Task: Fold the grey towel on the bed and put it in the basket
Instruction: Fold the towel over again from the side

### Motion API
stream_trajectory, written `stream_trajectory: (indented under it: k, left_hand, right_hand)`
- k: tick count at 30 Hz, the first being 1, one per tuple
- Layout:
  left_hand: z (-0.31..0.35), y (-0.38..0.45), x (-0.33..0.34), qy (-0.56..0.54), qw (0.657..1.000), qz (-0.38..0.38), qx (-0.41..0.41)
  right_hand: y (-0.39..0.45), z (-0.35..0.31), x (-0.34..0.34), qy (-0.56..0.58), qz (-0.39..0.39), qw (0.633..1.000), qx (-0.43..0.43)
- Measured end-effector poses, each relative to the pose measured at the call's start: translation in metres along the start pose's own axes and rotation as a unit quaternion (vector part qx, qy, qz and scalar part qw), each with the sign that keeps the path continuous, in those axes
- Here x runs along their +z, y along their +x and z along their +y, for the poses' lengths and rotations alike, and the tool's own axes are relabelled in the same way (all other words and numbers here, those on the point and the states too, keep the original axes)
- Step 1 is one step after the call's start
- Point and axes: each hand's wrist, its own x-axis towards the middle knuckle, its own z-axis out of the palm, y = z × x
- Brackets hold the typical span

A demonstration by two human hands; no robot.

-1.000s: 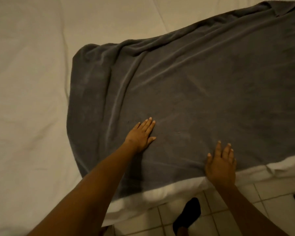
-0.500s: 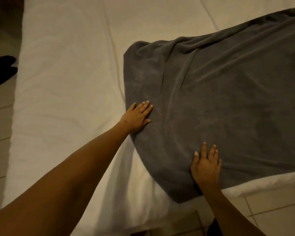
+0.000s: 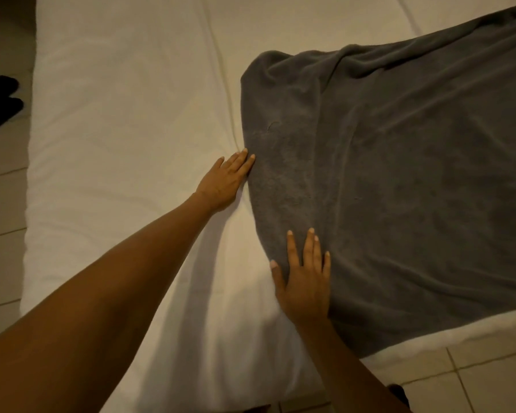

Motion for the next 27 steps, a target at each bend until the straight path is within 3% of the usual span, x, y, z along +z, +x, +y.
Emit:
stream_trajectory:
  k: [8,15,20,27]
  left_hand:
    - [-0.006,0.041,-0.01,0.03,0.999,0.013,-0.005]
    - [-0.003,0.078,-0.028,0.033,0.999,0.003,-0.041]
    - [-0.002,0.109,-0.042,0.035,0.997,0.012,-0.065]
    - [0.044,0.17,-0.107,0.06,0.993,0.1,0.012]
  right_hand:
    - [0.015,0.003,0.007,-0.076,0.027,0.997,0.006]
    - [0.021,0.033,-0.013,-0.061,0.143,0.987,-0.031]
    - [0.036,0.06,-0.041,-0.034,0.191,0.979,0.068]
    - [0.059,0.109,-0.087,-0.024,0.245,0.958,0.15]
